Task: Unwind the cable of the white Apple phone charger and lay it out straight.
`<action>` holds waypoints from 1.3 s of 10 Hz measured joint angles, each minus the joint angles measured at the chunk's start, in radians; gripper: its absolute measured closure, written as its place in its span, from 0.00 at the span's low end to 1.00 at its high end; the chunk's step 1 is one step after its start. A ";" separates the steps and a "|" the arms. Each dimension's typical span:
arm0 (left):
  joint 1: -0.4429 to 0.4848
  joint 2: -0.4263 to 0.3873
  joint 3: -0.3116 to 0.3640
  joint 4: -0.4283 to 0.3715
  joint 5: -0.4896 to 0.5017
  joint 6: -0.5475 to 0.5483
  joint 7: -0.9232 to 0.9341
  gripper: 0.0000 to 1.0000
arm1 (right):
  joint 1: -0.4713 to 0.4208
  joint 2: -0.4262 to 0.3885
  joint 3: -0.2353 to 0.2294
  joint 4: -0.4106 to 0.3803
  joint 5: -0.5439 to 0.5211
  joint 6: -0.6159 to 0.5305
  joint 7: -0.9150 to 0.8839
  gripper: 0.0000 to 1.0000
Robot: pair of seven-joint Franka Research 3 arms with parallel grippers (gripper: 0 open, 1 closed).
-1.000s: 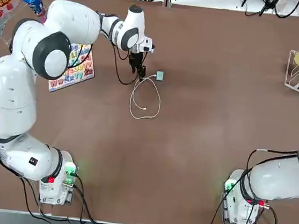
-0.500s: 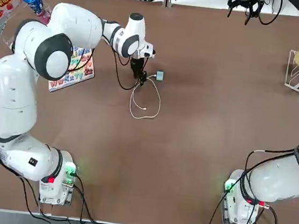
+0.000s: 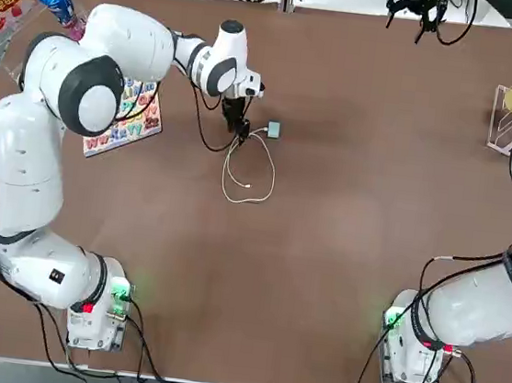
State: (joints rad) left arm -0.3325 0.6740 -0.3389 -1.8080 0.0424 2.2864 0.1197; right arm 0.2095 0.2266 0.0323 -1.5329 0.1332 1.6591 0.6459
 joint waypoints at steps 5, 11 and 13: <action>0.003 -0.006 -0.001 0.007 0.000 0.000 0.001 0.20 | 0.007 0.020 0.001 0.000 0.000 0.006 0.157 0.00; 0.019 -0.010 0.004 0.009 0.021 -0.001 0.026 0.21 | 0.007 0.020 -0.001 0.002 0.000 0.006 0.162 0.00; 0.016 -0.005 0.004 0.008 0.026 0.010 0.026 0.25 | 0.007 0.020 -0.003 0.002 0.000 0.007 0.162 0.00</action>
State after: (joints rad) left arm -0.3162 0.6687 -0.3352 -1.8000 0.0688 2.2963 0.1458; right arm 0.2164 0.2467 0.0296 -1.5305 0.1335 1.6661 0.8078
